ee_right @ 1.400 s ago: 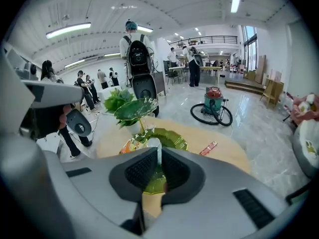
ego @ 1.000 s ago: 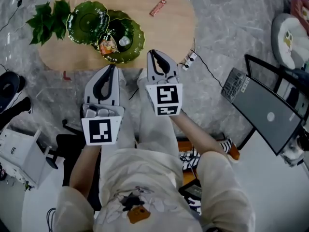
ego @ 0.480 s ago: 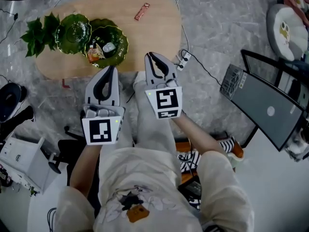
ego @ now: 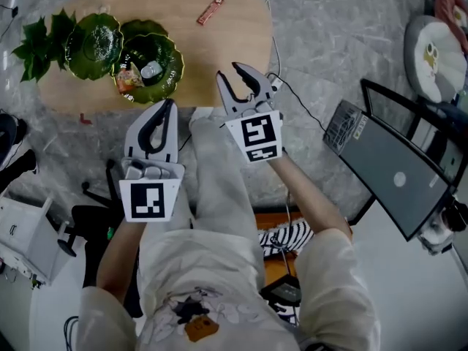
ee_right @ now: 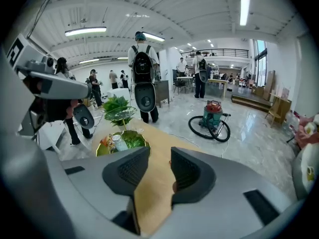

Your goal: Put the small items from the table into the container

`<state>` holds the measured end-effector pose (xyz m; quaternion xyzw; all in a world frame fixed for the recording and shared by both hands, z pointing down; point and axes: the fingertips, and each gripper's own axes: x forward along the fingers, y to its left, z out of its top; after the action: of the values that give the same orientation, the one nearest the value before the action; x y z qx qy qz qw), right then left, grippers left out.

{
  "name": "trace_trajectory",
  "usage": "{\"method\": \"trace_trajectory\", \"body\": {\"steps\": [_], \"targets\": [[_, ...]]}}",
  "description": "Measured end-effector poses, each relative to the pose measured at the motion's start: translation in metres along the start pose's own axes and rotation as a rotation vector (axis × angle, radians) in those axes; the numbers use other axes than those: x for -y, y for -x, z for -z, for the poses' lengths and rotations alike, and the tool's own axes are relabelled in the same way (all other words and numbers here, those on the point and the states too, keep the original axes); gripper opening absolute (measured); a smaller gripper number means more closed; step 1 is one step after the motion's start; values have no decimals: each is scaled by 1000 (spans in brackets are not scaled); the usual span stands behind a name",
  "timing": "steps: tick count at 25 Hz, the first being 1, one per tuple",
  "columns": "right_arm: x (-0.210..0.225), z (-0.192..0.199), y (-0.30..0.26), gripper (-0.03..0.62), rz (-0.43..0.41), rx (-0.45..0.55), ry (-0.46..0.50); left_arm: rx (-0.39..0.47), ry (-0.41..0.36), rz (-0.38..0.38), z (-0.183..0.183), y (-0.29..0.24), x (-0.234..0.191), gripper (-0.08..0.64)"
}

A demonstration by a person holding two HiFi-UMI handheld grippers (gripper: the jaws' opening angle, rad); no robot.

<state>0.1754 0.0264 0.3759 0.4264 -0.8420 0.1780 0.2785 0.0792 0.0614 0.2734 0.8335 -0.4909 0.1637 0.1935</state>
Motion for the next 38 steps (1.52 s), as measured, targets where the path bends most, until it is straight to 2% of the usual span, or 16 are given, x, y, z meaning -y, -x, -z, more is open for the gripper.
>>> {"method": "trace_trajectory", "body": {"steps": [2,5,9,15,19,23,25,27,31,35,38], "targets": [[5,7,-14,160,-31,-27,45,-10,17,-9,6,-4,-4,9],[14,15,-37,186,-74,-62,142,-30,30,-17,16,-12,-11,9],[22,24,-71,206,-160,-106,297,-50,49,-27,33,-23,-22,9],[31,58,-113,235,-298,-219,526,-64,85,-52,45,-32,-31,9],[37,76,-134,263,-374,-269,636,-59,85,-56,45,-38,-33,11],[44,87,-149,273,-413,-299,733,-67,94,-54,51,-41,-29,11],[49,94,-156,273,-430,-320,783,-76,74,-45,54,-44,-27,11],[54,104,-164,273,-453,-351,825,-95,16,-17,60,-49,-24,11],[58,120,-181,273,-511,-400,858,-87,107,-52,69,-62,-27,11],[61,127,-196,273,-528,-408,886,-98,58,-56,77,-77,-28,11],[64,132,-209,273,-536,-412,907,-85,73,-84,83,-88,-33,11]]}}
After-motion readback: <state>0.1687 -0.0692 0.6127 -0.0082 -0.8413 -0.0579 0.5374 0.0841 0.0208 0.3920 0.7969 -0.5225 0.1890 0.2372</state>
